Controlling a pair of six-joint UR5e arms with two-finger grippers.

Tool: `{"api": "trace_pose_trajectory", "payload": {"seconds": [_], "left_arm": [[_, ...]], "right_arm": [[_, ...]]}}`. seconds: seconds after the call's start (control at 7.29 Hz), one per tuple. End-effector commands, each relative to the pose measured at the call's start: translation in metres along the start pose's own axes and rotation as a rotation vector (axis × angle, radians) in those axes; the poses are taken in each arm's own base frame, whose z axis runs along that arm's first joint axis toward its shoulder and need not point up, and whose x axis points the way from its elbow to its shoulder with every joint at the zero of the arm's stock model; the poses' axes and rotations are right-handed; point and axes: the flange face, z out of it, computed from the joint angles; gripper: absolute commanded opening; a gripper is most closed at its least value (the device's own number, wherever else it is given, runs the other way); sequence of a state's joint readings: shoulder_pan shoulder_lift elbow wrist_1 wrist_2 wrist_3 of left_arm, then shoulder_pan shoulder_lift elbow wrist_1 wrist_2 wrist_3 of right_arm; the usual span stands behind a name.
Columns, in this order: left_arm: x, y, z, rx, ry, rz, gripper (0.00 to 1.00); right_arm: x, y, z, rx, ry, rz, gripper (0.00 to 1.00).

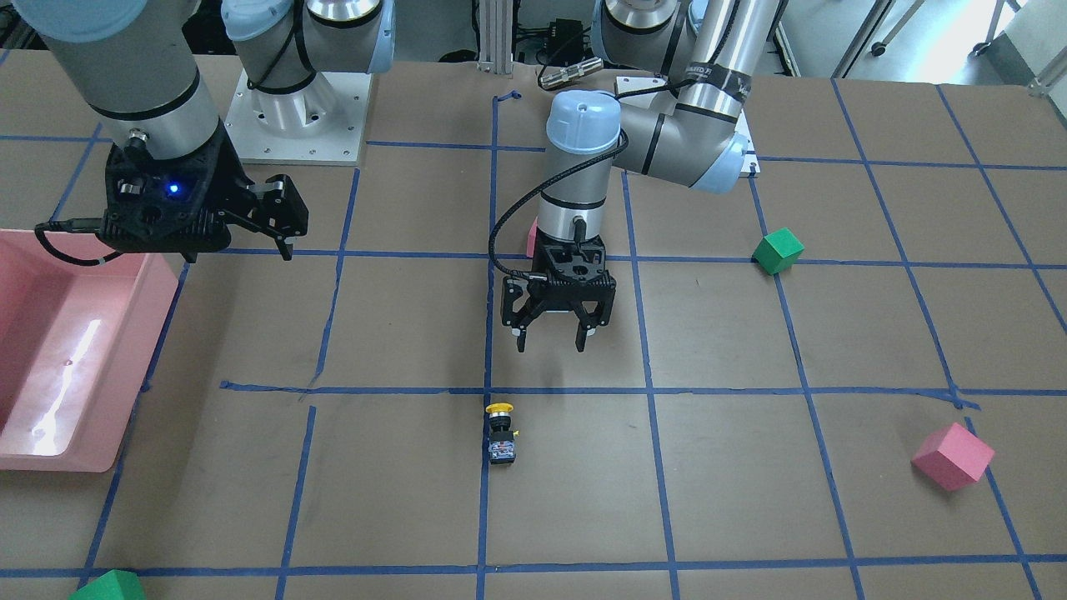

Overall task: Align button upright
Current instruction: 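Move the left gripper toward the button while the right arm withdraws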

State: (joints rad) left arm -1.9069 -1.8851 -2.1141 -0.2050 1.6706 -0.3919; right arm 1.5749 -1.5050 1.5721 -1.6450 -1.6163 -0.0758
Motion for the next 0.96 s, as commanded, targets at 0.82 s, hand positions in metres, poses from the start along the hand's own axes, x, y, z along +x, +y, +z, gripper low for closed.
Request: {"api": "trace_pose_trajectory", "payload": {"seconds": [0.82], "left_arm": [[0.024, 0.001, 0.078, 0.185, 0.007, 0.131, 0.88]], "right_arm": [[0.001, 0.010, -0.006, -0.024, -0.018, -0.008, 1.00]]}}
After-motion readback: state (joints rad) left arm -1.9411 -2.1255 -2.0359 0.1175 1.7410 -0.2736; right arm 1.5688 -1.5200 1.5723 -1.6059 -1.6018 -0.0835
